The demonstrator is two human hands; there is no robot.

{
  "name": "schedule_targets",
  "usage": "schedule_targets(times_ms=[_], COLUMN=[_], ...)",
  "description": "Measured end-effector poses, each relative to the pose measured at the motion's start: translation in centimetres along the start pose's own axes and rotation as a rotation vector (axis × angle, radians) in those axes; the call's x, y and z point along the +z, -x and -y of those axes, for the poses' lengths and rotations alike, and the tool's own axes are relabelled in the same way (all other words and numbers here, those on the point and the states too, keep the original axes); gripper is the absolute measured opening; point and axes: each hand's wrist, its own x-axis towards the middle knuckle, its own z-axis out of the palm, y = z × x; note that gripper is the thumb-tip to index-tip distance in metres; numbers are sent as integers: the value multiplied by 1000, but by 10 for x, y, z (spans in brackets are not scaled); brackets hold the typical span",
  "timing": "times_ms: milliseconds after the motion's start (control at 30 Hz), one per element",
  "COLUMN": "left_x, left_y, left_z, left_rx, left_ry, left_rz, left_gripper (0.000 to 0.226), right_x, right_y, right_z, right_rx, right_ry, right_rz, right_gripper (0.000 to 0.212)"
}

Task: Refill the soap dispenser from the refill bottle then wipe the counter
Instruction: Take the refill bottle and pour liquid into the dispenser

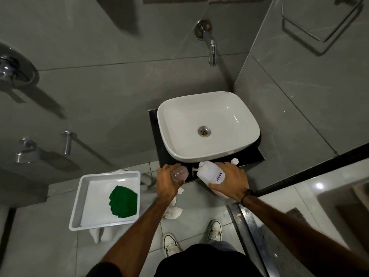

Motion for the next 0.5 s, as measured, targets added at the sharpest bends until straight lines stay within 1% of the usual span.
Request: schedule_targets(times_ms=[100,233,333,400,433,500], left_x=[0,-2,-1,2,5,14], left_y=[-9,-14,-11,-3,3,16], left_z=[6,15,15,15,16,19], left_rx=[-11,-63,-123,-211,-272,-417], left_ry=[18,75,103,70,43,-28], left_rz=[12,22,40,30,28,58], left_gripper=[60,58,72,82,80,68], right_x=[11,25,30,31,31,29], right_y=[6,11,12,12,12,11], right_z=[-13,-31,-42,-50,-54,-65], right_rx=[149,252,273,285,290,289], right_ry=[-230,-378,-398,-407,-410,-417], right_rz=[16,-26,-20,-12,-8,10], right_gripper=[73,70,74,75,75,73])
